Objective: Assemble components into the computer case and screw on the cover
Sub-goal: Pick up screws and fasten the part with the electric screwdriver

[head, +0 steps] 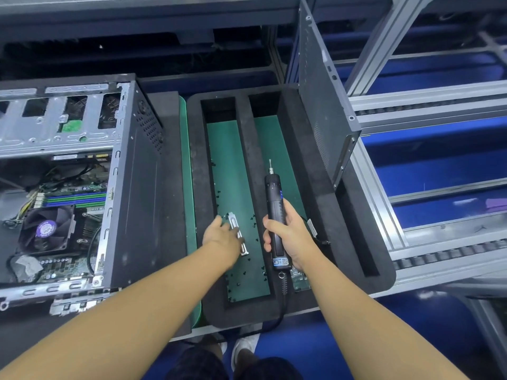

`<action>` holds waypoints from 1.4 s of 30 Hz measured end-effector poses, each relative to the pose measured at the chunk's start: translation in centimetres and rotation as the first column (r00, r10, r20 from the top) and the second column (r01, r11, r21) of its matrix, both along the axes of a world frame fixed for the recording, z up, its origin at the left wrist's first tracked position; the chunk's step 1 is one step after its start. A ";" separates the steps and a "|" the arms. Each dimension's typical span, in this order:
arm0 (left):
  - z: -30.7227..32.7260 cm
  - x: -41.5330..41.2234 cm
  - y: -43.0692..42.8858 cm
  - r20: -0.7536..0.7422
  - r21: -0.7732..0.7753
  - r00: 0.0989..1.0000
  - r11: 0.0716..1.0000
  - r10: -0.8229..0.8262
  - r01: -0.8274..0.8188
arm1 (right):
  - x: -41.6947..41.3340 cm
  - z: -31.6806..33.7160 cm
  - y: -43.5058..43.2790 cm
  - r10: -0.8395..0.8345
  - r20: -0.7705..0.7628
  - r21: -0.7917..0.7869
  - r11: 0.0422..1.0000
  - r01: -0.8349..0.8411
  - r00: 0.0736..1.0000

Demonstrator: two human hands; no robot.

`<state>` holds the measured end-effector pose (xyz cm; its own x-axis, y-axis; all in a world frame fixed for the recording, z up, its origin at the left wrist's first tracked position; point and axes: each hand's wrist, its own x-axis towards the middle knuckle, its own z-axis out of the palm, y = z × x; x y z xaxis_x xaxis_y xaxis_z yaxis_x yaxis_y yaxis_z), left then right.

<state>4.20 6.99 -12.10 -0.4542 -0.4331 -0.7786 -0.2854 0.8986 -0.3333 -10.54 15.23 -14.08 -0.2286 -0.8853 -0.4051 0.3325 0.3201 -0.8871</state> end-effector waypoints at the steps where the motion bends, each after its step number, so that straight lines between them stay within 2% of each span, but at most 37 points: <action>1: 0.4 0.1 -0.7 -0.045 -0.024 0.999 1.000 0.001 -0.003 | 0.0 0.0 0.0 0.000 0.001 0.002 1.000 0.000 1.000; 4: 1.4 0.0 -2.0 -0.193 -0.035 0.981 0.999 -0.007 0.000 | 0.0 -0.1 0.0 0.004 -0.004 0.002 1.000 -0.004 1.000; 6: 2.1 -0.1 -2.3 -0.223 -0.006 0.974 1.000 -0.027 0.026 | 0.0 -0.1 0.0 -0.001 -0.003 -0.001 1.000 0.001 1.000; 13: 2.7 -1.0 -0.7 -0.134 0.093 0.980 0.982 -0.148 0.161 | 0.0 -0.2 -0.1 0.011 -0.033 0.002 1.000 -0.011 0.999; 20: 2.0 -1.2 -0.2 0.027 0.291 0.987 0.946 -0.156 0.141 | 0.0 -0.2 -0.2 0.004 -0.036 -0.002 1.000 -0.004 0.999; 26: 0.3 -0.8 0.3 0.040 0.246 0.976 0.949 -0.212 0.196 | 0.1 -0.3 -0.1 -0.007 -0.035 0.008 1.000 0.007 0.999; 31: 0.4 -0.8 -1.0 -0.043 0.171 0.972 0.957 -0.230 0.234 | 0.1 -0.2 -0.1 -0.021 -0.040 0.020 1.000 0.022 0.999; 33: 0.8 -0.9 -2.2 -0.131 0.151 0.978 0.972 -0.163 0.182 | 0.2 -0.1 -0.1 -0.020 -0.047 0.018 1.000 0.021 0.999; 36: 2.0 -0.8 -4.5 -0.225 0.272 0.970 0.962 0.086 -0.022 | 0.3 0.2 -0.1 -0.022 -0.041 0.008 1.000 0.022 0.999; 42: 3.7 0.7 -8.3 -0.394 0.360 0.824 0.893 0.408 -0.271 | 0.4 0.6 0.0 -0.036 -0.017 0.006 0.999 0.037 0.999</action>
<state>4.89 -1.34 -8.43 -0.6448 -0.4245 -0.6357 -0.6444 0.7491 0.1534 -10.13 15.21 -13.45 -0.2674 -0.8737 -0.4063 0.3294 0.3134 -0.8907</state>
